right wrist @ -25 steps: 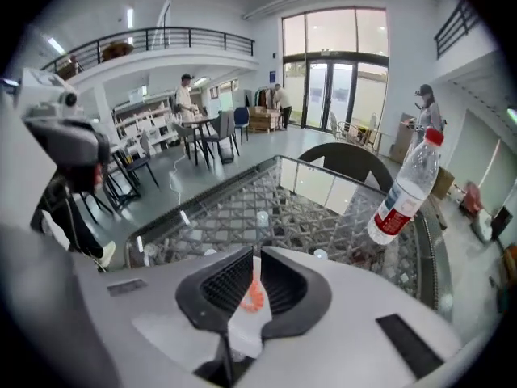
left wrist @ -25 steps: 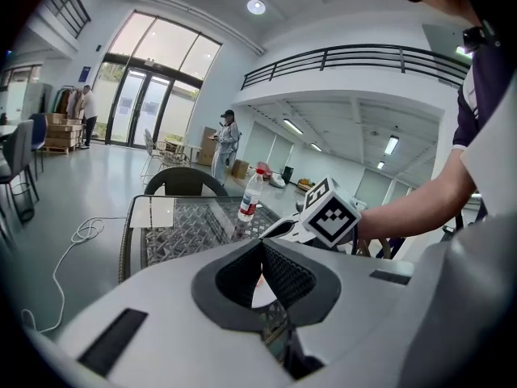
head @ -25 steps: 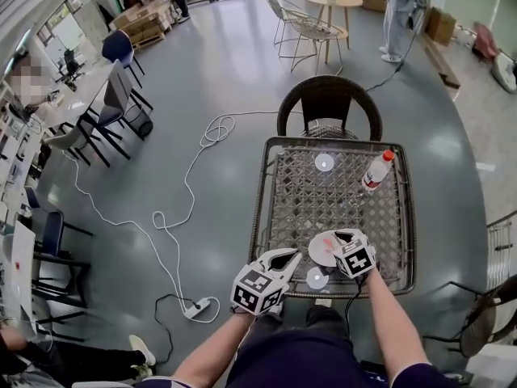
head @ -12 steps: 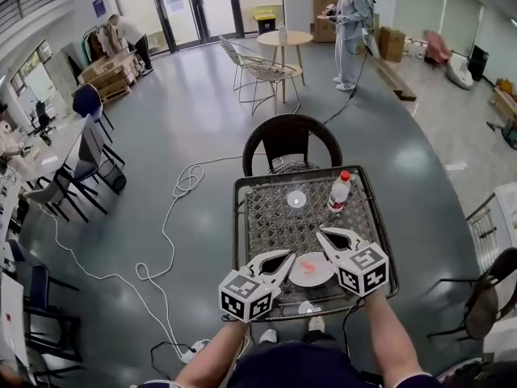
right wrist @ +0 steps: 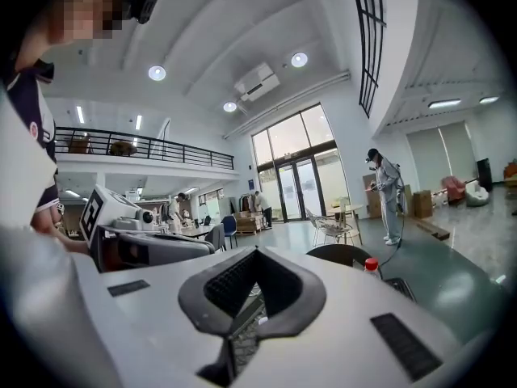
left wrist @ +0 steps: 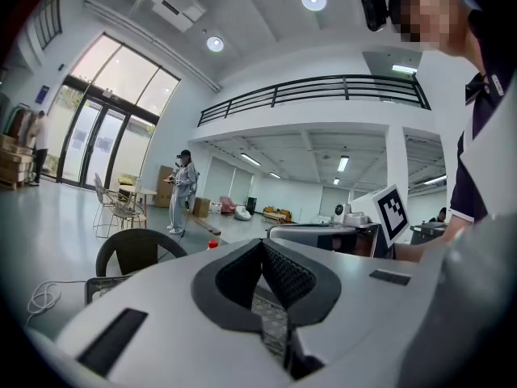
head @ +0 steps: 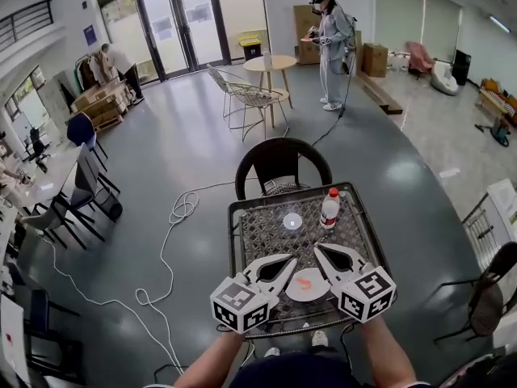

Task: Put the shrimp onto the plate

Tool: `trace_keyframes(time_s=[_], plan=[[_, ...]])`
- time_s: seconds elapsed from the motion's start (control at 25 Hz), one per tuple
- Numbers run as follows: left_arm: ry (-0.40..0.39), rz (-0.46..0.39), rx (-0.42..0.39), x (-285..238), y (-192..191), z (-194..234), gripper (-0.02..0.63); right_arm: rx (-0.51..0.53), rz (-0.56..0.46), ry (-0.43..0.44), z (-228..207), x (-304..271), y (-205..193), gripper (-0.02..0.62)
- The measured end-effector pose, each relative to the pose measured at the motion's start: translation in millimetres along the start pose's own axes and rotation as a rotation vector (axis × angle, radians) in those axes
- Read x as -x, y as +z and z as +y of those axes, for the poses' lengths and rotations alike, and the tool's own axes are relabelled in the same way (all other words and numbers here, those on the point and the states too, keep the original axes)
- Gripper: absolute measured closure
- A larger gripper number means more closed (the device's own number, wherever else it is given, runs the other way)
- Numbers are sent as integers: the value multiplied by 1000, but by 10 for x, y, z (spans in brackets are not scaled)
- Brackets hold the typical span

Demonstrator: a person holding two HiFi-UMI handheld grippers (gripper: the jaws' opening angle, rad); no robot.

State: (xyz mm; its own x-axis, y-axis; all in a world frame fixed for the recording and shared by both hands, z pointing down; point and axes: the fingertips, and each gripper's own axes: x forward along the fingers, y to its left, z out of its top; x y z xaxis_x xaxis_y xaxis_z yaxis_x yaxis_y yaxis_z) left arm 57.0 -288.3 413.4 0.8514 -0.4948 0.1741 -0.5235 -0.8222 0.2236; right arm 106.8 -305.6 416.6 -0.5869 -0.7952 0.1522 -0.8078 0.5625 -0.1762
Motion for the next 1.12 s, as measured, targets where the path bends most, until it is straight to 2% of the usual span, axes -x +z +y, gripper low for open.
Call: trace_keyframes(time_s=[0.24,1.12], plan=[[6,-10,-4,76,61,-68,597,-24,-64,5,74,138,187,592],[30,8,1,109,32,-18,597,-64,-74,51,66,47,190,592]])
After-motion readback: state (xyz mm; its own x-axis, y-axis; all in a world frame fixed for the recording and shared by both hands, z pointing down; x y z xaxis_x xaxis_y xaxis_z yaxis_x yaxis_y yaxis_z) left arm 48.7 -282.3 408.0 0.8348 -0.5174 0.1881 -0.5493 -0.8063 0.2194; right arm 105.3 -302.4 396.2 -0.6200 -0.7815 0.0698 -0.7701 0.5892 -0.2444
